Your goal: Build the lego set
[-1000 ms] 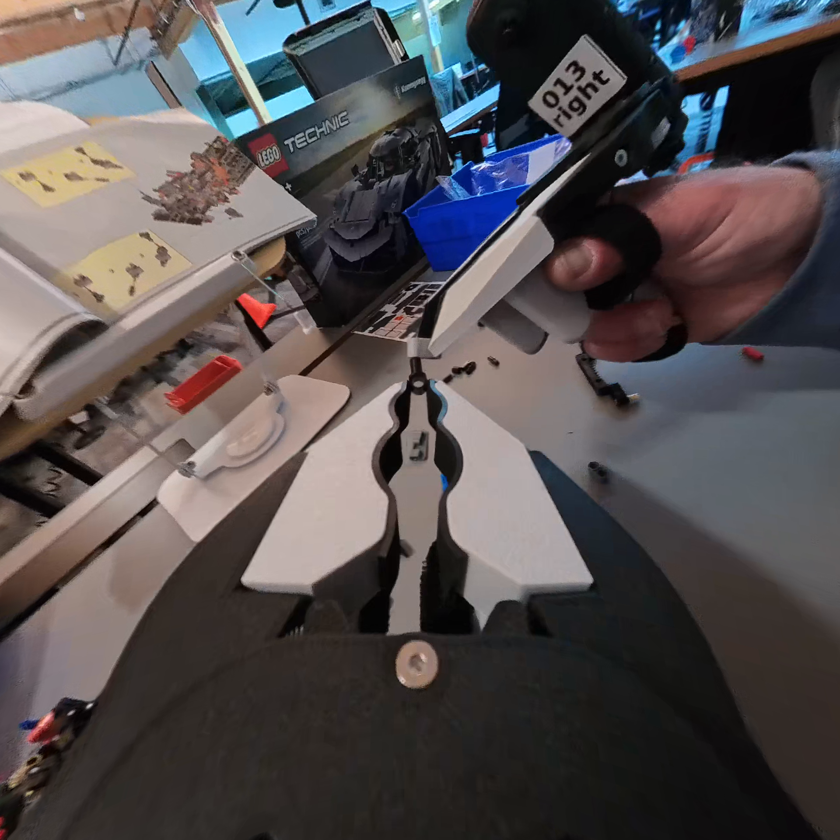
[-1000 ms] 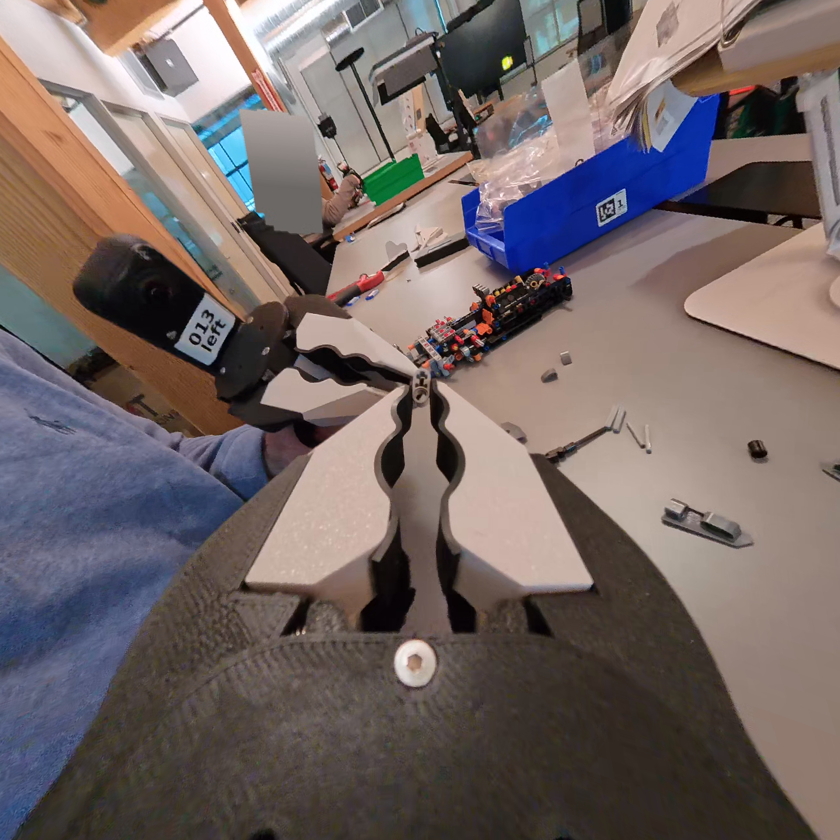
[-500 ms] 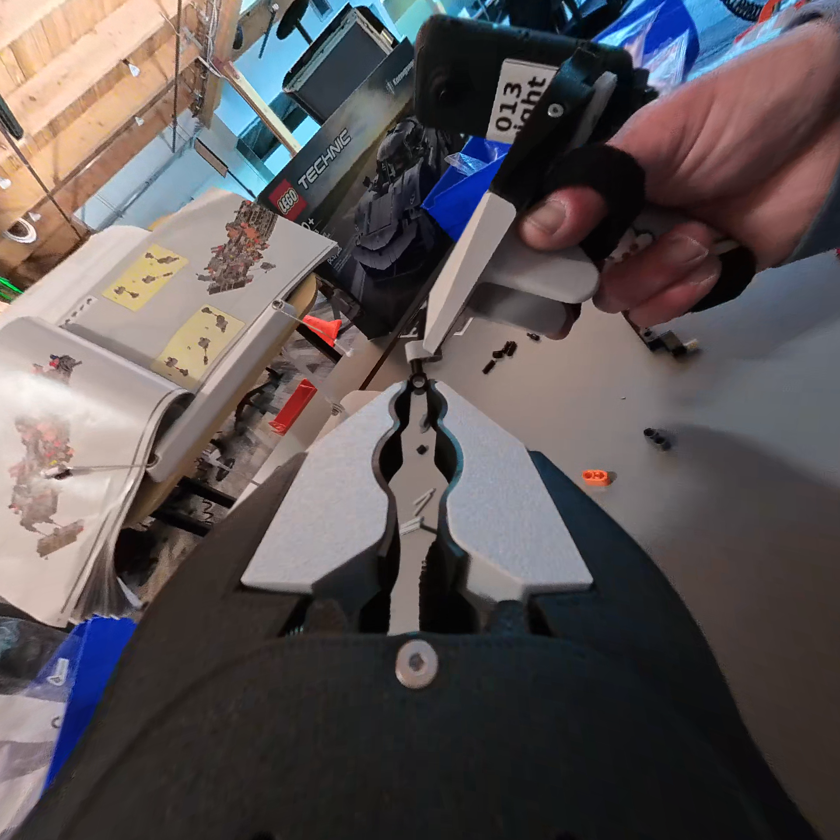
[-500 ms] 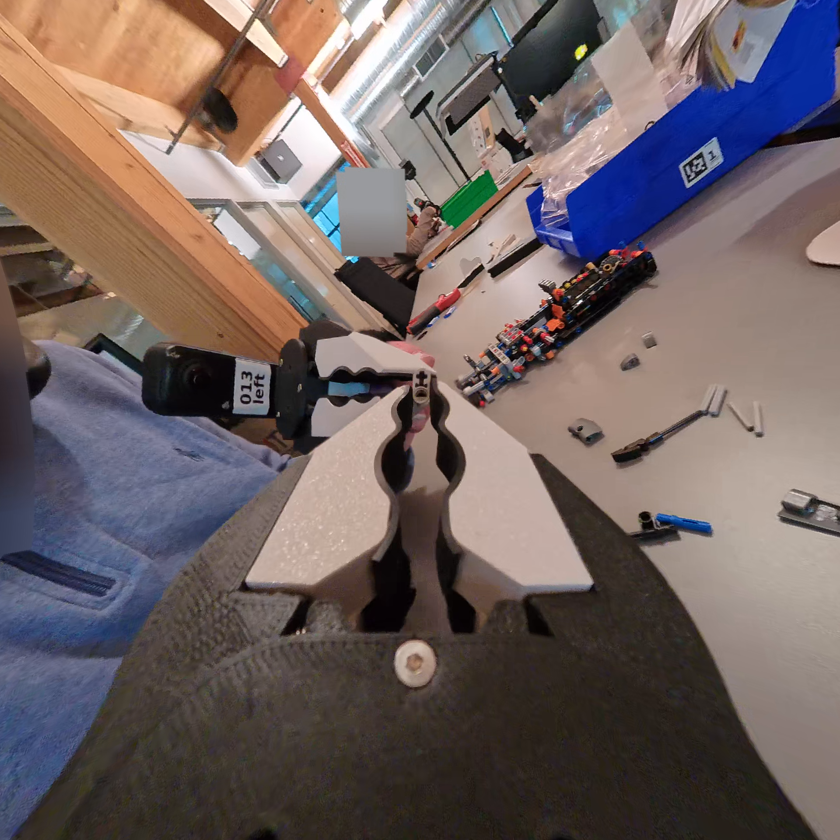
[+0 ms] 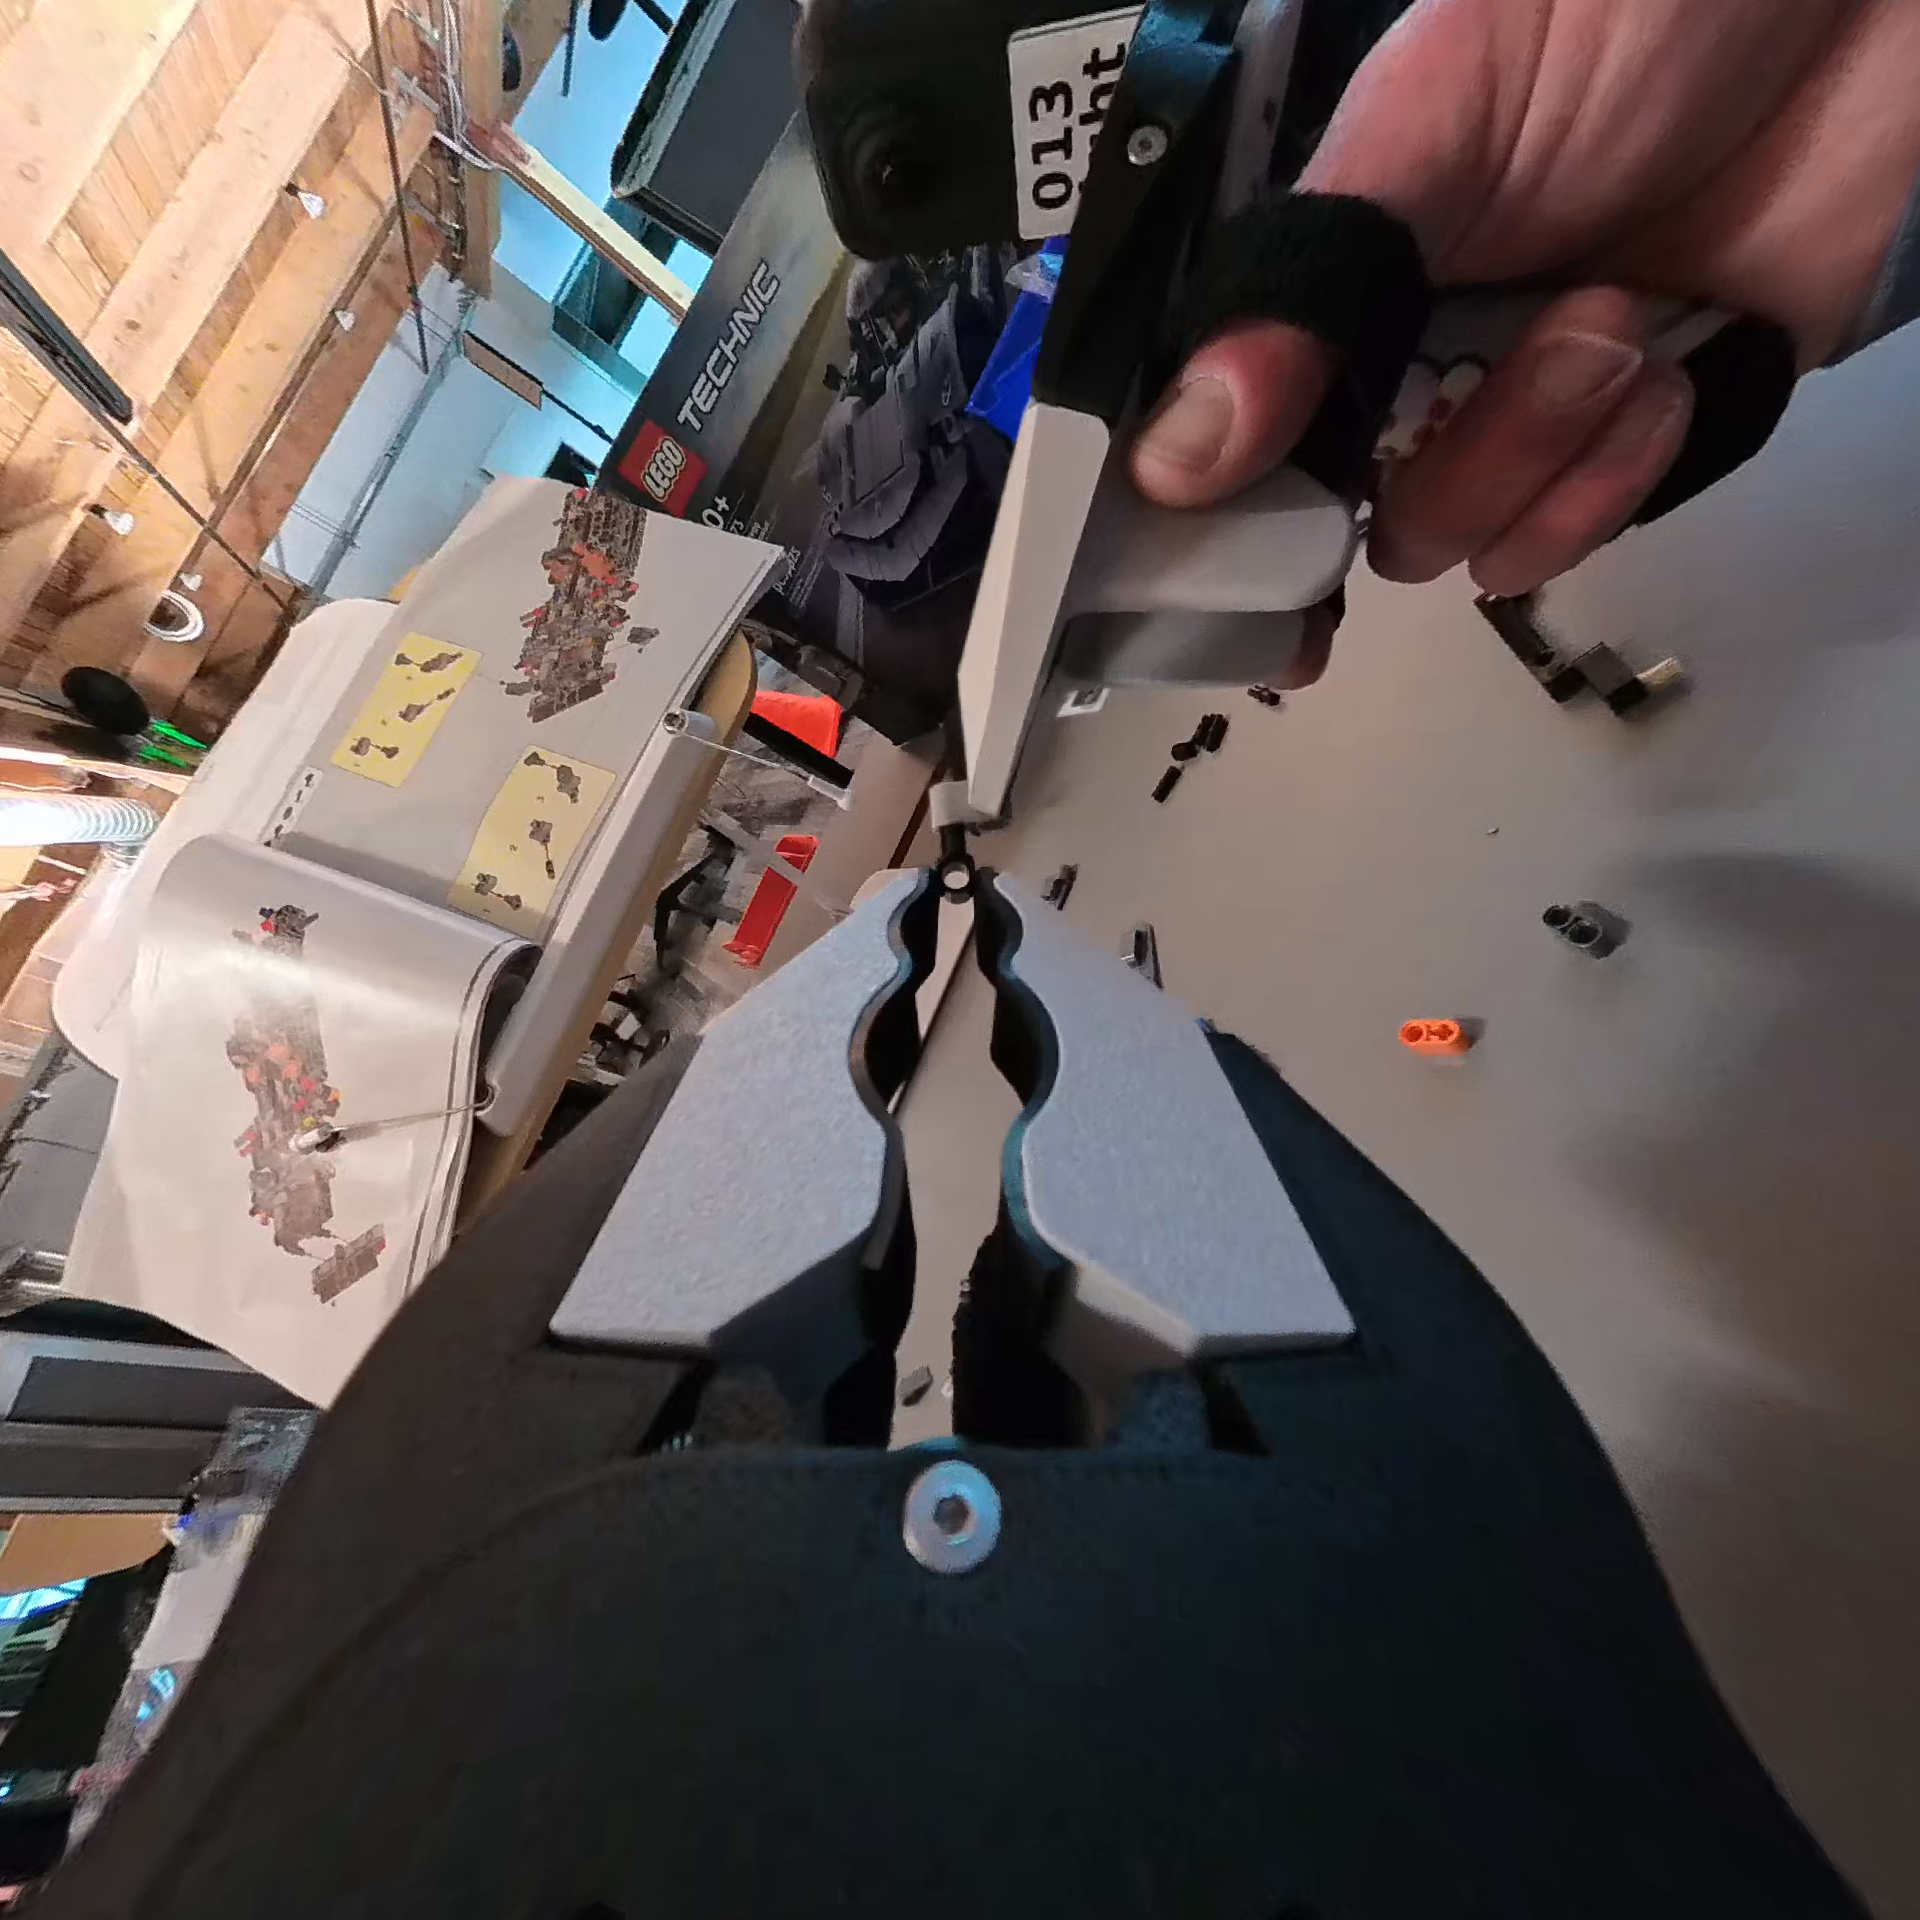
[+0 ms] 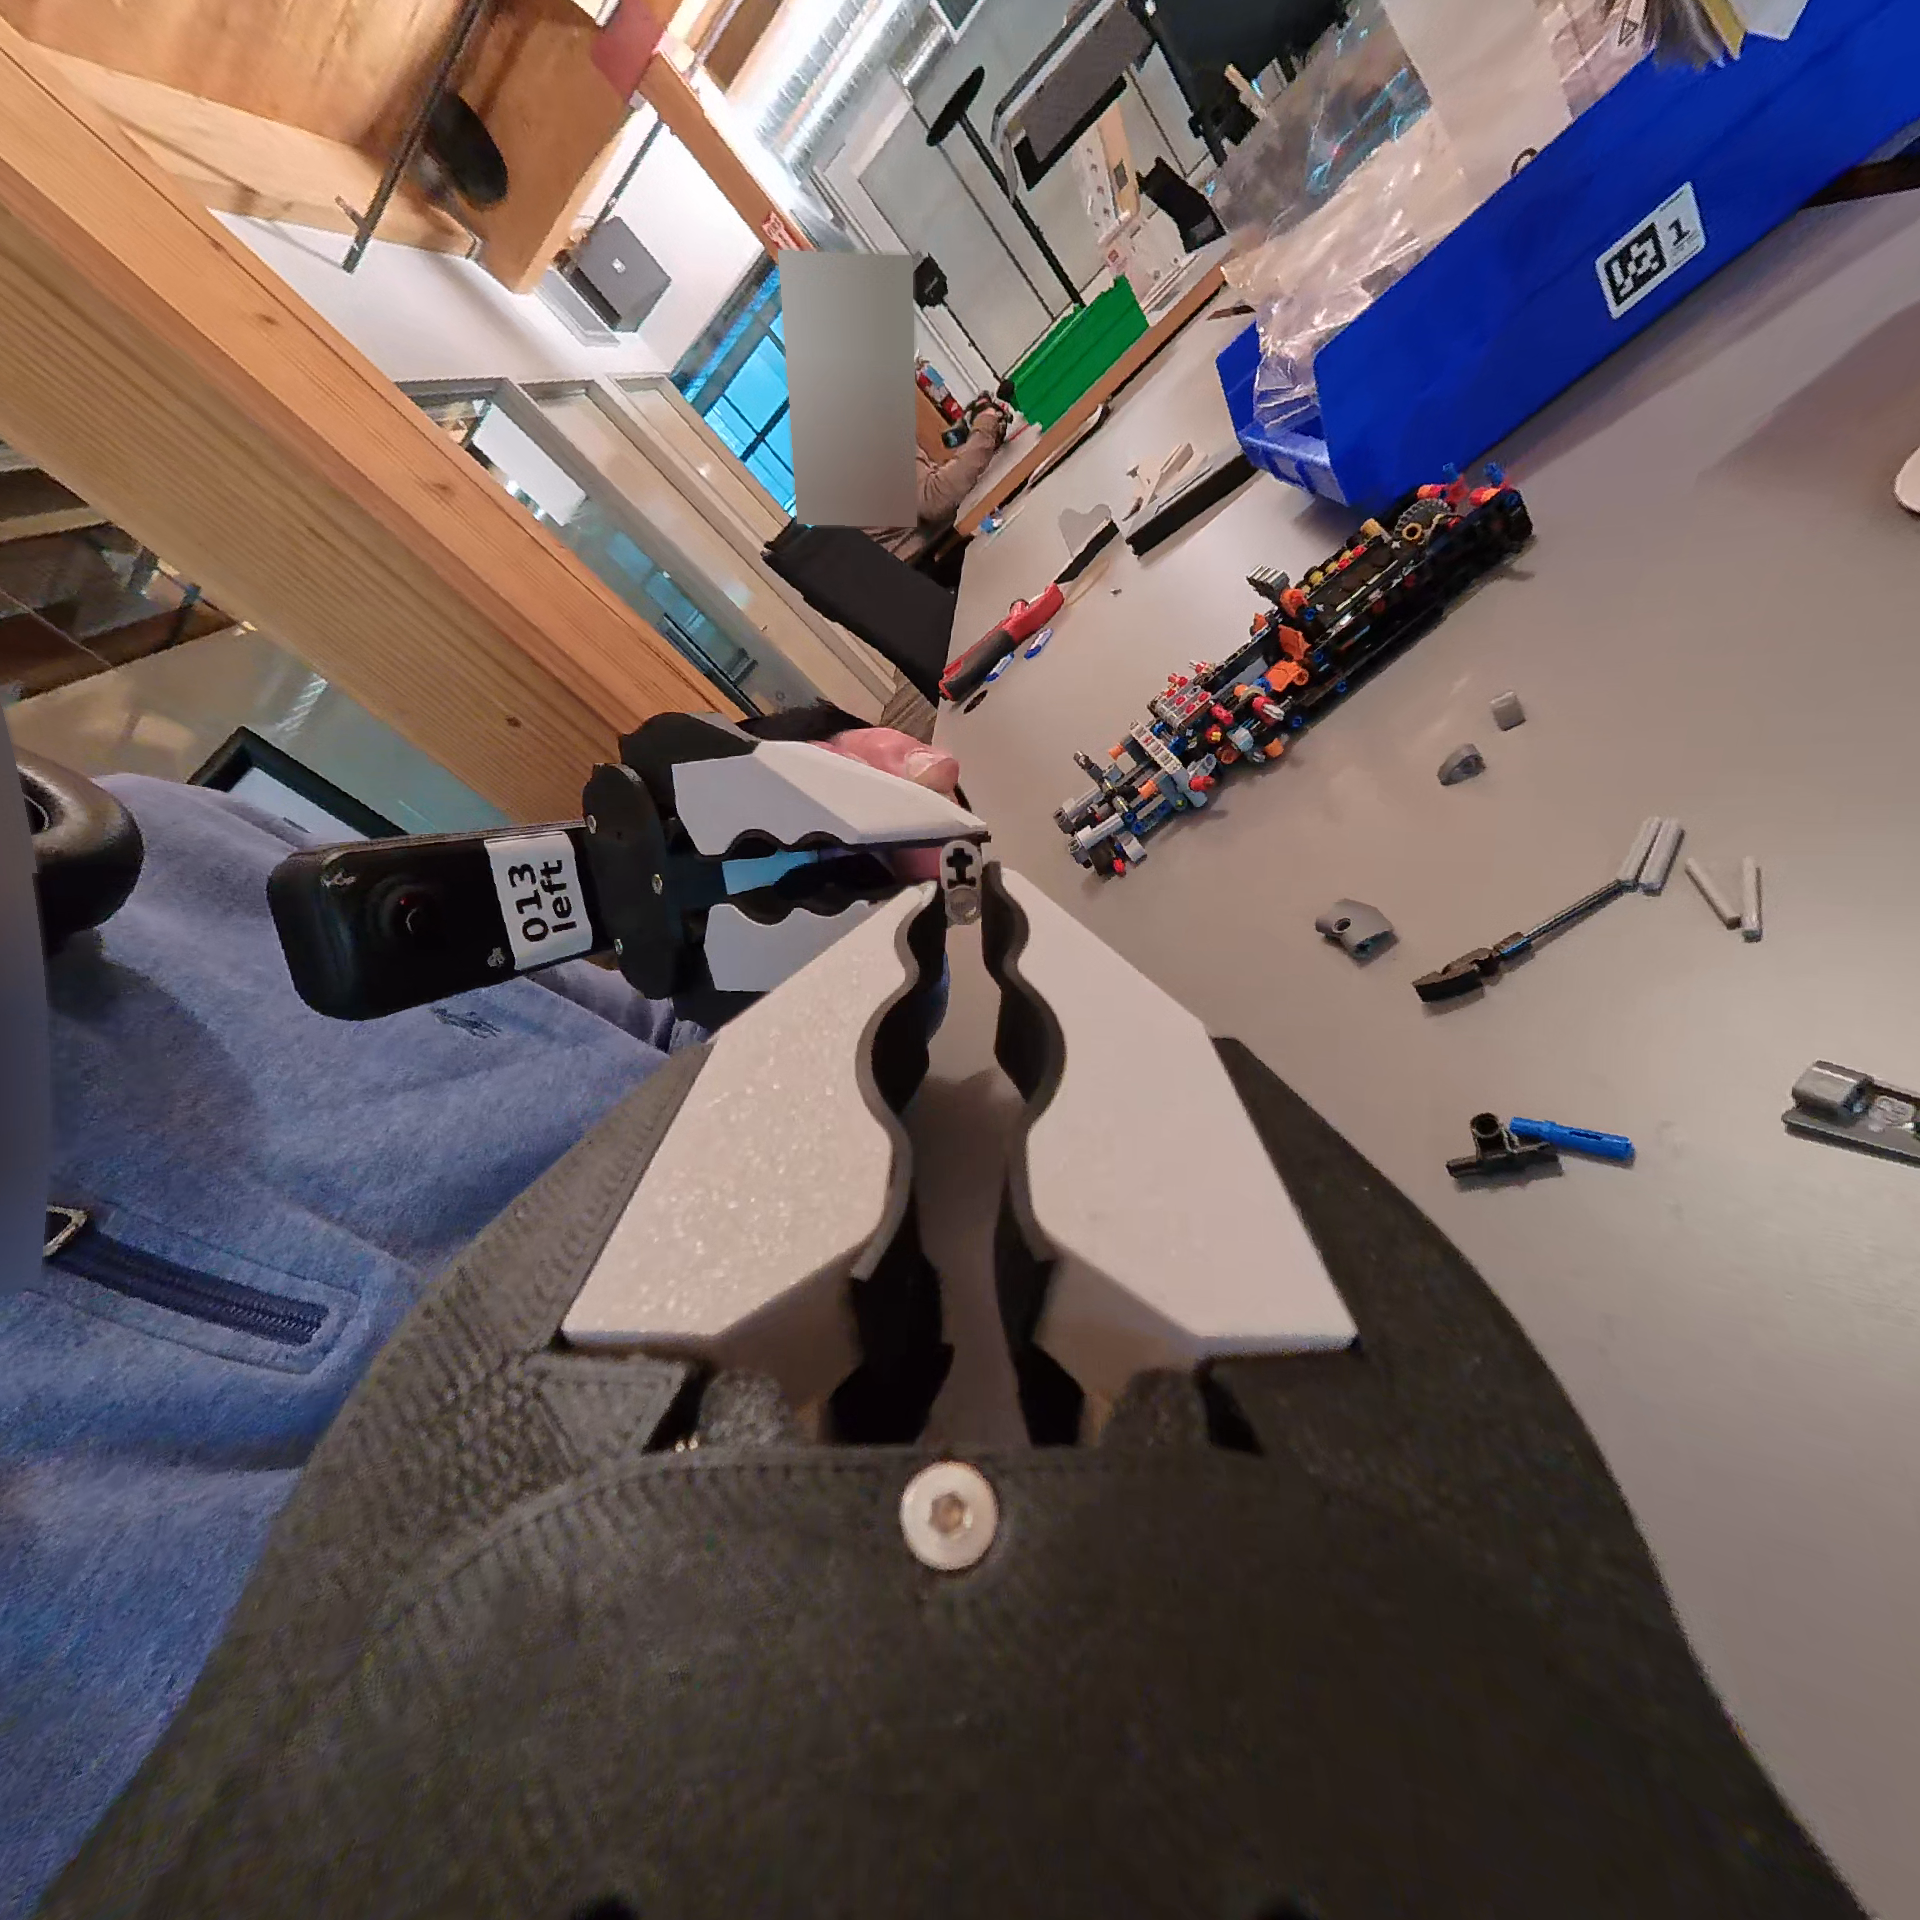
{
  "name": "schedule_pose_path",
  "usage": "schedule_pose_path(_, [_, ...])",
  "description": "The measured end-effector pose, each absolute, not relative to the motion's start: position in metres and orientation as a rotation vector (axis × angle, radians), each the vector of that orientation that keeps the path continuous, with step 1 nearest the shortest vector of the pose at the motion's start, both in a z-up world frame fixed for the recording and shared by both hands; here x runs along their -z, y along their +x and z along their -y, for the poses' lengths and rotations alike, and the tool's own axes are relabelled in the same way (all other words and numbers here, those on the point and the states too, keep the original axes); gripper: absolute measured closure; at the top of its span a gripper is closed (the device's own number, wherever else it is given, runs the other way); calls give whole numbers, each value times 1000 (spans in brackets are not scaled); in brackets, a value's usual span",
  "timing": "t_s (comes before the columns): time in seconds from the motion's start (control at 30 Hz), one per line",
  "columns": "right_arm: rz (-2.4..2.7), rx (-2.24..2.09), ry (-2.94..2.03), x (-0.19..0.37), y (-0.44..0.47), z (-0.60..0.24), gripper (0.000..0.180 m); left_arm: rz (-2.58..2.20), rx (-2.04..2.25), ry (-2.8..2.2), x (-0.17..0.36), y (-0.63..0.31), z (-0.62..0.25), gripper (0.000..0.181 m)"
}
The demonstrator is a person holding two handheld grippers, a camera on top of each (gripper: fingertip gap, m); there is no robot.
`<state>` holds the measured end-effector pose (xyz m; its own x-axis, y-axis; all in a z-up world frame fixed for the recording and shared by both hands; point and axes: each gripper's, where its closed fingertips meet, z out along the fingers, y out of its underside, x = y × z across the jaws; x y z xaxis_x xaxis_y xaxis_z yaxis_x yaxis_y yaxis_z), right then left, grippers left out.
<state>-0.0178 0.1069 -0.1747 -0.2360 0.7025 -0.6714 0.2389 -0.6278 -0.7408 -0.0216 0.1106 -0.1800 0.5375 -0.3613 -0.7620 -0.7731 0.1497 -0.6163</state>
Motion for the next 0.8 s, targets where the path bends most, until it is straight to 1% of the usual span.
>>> schedule_pose_path(0.03, [1137,-1932,-1694,176,-18,-105,175,-1048,-395,-1447,180,-19,-110,176])
schedule_pose_path(0.23, [1167,-1878,-1719,176,-20,-107,175,-1064,-457,-1459,177,-20,-116,176])
schedule_pose_path(0.37, [1202,-1854,-1725,176,-19,-108,175,-1036,-401,-1468,179,-18,-115,176])
schedule_pose_path(0.57, [1315,-1744,-1670,171,-13,-107,175,-977,-248,-1474,175,-12,-114,175])
schedule_pose_path(0.67, [1404,-1639,-1636,164,-9,-110,175,-922,-147,-1487,168,-12,-111,169])
schedule_pose_path(0.8, [1482,-1582,-1590,152,-4,-113,174,-860,-49,-1497,160,-16,-106,165])
